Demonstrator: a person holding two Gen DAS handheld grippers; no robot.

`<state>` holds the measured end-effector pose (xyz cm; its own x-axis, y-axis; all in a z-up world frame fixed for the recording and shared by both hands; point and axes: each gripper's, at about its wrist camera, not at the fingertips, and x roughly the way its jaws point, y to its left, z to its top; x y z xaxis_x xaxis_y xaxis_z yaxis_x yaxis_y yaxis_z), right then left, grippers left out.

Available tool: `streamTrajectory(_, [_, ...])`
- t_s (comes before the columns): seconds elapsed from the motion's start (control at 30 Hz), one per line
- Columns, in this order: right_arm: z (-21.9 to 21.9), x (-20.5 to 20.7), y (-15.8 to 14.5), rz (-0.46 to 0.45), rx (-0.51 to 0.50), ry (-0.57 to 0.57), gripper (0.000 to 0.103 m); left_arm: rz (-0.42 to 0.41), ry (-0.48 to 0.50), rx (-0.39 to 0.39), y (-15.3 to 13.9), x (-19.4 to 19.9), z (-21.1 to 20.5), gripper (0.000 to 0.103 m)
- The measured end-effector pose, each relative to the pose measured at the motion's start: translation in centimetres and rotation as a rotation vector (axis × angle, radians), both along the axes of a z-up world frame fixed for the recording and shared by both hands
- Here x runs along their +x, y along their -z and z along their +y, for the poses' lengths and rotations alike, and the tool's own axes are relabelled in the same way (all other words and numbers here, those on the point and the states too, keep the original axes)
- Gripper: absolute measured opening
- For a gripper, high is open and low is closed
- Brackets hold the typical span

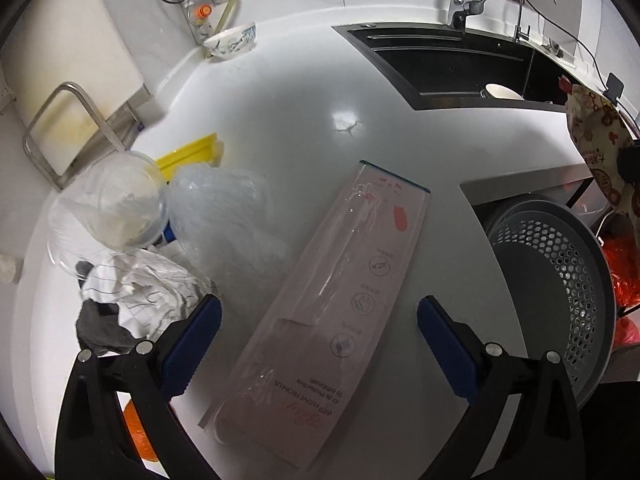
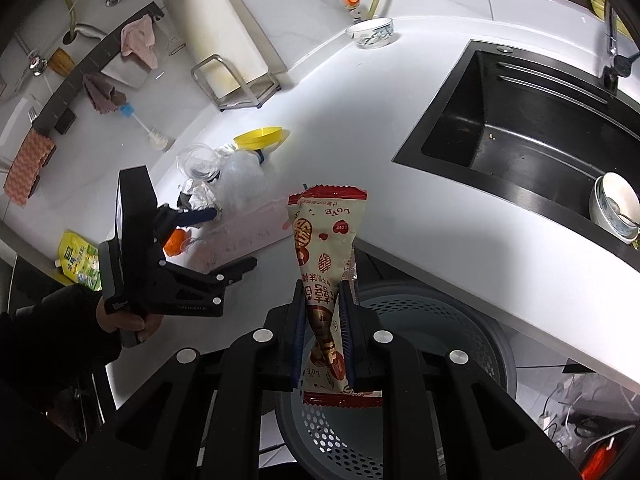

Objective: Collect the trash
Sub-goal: 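Lift the snack wrapper with the right gripper while the left gripper reaches the pink plastic sleeve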

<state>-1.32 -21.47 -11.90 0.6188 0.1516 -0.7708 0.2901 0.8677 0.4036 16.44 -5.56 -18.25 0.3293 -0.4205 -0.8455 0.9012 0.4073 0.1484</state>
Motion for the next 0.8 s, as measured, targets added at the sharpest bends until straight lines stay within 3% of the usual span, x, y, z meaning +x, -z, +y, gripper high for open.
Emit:
streamTrajectory(0.1, [-0.2,-0.1,-0.1,-0.003,0.001,0.010,0.016,0.015,-0.010,-0.017,0.2,-0.1,0.2,0.092])
streamTrajectory(0.27, [0.2,0.0,0.0,0.004,-0.012,0.003,0.016,0.046,-0.019,-0.048,0.0,-0.3,0.6,0.068])
streamTrajectory(0.37, [0.3,0.1,0.0,0.005,-0.010,-0.001,0.016,0.054,-0.032,-0.045,-0.2,-0.4,0.6,0.061])
streamTrajectory(0.8, [0.8,-0.3,-0.5,-0.007,-0.017,-0.025,0.016,0.098,-0.139,-0.088,-1.9,-2.5,2.8,0.055])
